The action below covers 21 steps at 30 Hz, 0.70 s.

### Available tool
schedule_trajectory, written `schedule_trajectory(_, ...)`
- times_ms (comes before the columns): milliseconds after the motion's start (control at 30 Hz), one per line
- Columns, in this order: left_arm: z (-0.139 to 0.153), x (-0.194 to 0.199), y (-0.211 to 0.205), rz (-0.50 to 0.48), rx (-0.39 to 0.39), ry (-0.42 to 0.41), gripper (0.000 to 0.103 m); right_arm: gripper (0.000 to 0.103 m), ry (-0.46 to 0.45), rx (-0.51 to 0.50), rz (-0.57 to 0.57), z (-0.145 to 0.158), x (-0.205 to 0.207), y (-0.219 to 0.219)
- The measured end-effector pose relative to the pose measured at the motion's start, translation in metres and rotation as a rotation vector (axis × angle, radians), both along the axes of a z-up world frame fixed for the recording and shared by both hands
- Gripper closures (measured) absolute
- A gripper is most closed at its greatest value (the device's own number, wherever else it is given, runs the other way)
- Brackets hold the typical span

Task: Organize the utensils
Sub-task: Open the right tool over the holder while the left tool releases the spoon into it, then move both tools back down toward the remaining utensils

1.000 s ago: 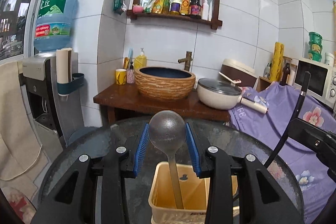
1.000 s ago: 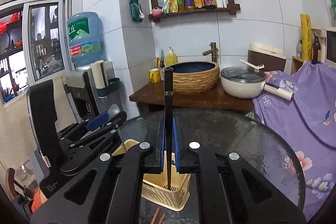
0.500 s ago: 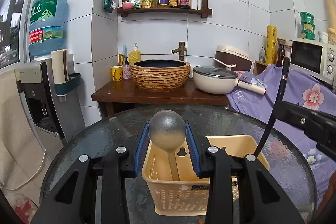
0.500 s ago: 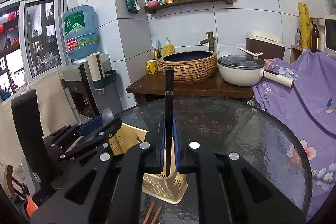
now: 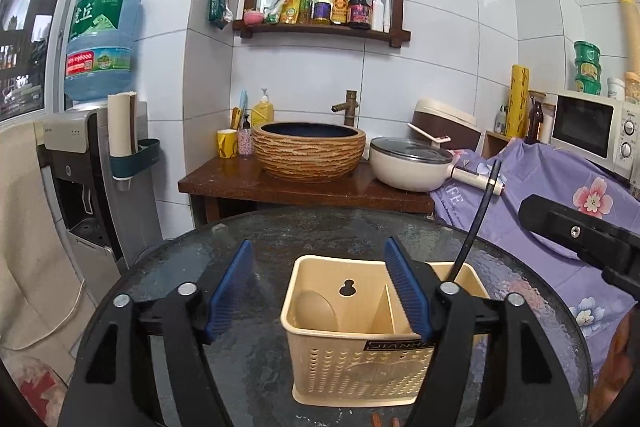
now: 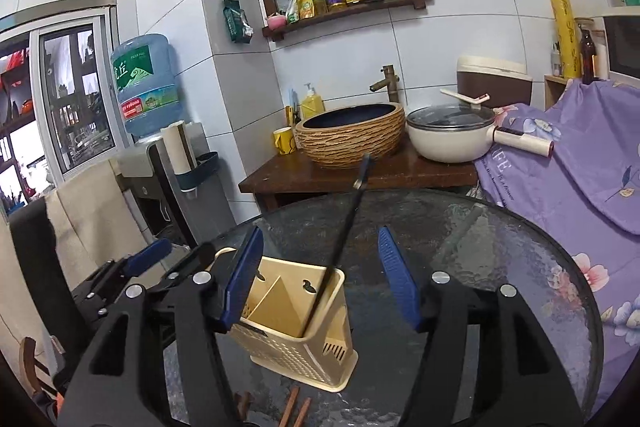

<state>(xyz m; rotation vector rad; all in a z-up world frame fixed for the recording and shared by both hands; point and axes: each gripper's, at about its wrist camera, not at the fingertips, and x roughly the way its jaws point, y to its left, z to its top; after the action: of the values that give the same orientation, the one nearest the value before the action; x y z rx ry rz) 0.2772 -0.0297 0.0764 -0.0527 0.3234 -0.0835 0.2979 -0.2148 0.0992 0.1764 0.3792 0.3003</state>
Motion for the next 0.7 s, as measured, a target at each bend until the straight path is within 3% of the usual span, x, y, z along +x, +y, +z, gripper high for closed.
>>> schedule_trajectory(100,0.004,-0.021,0.009,0.017,-0.022,-0.023,0.017,0.038,0.007,-0.028,-0.016,0.000,-0.011,-0.002)
schedule_trajectory(233,0.003,-0.048,0.018,0.025,-0.041,-0.013,0.006,0.031,0.023,-0.039,-0.019,-0.008,-0.031,-0.004)
schedule_trajectory(467,-0.017,-0.089,0.022,0.006,0.008,0.058,0.006,0.020,0.090,-0.044,0.022,-0.039,-0.071,-0.004)
schedule_trajectory(700,-0.048,-0.121,0.026,0.025,0.052,0.145,0.006,0.020,0.172,-0.076,0.018,-0.083,-0.105,-0.003)
